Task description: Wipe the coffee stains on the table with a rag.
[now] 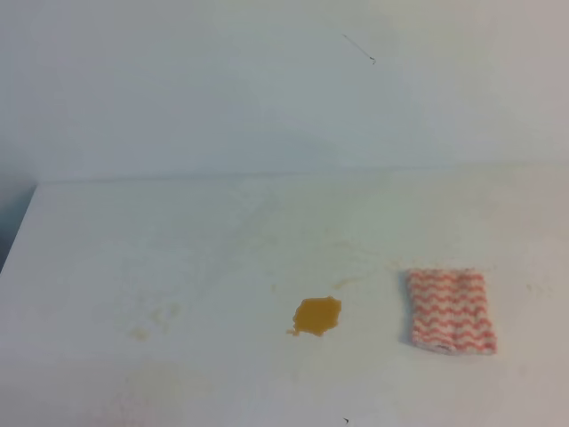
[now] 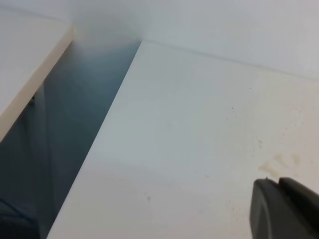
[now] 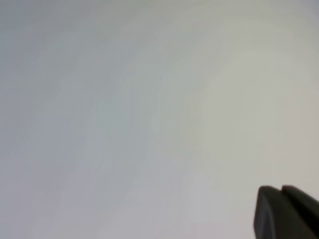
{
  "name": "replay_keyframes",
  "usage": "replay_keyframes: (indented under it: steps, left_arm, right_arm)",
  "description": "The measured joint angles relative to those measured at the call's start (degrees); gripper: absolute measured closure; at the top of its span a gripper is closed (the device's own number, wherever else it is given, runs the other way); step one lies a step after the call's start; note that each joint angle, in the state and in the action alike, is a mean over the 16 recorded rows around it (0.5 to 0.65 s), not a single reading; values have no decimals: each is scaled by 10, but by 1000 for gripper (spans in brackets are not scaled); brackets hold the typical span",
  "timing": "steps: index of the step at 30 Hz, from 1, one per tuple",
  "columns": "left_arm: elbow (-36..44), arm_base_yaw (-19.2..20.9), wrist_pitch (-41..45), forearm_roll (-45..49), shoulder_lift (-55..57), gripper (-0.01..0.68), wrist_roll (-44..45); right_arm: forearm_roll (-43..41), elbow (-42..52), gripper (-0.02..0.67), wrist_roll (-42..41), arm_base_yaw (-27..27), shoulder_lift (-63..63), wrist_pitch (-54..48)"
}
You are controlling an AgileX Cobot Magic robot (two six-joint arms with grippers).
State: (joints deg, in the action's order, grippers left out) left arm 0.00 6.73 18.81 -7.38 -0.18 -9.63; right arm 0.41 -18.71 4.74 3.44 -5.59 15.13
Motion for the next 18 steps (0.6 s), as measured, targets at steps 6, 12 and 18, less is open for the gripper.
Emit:
replay_keyframes:
  steps: [6, 12, 18]
  left_arm:
    - [0, 0, 0, 0, -1, 674, 0]
    - [0, 0, 0, 0, 0, 674, 0]
    - [0, 0, 0, 0, 1, 674, 0]
  right_arm:
    - [13, -122, 652, -21, 0, -108, -182]
    - [56, -219, 652, -75, 0, -234, -365]
    - [159, -265, 652, -192, -5, -332, -441]
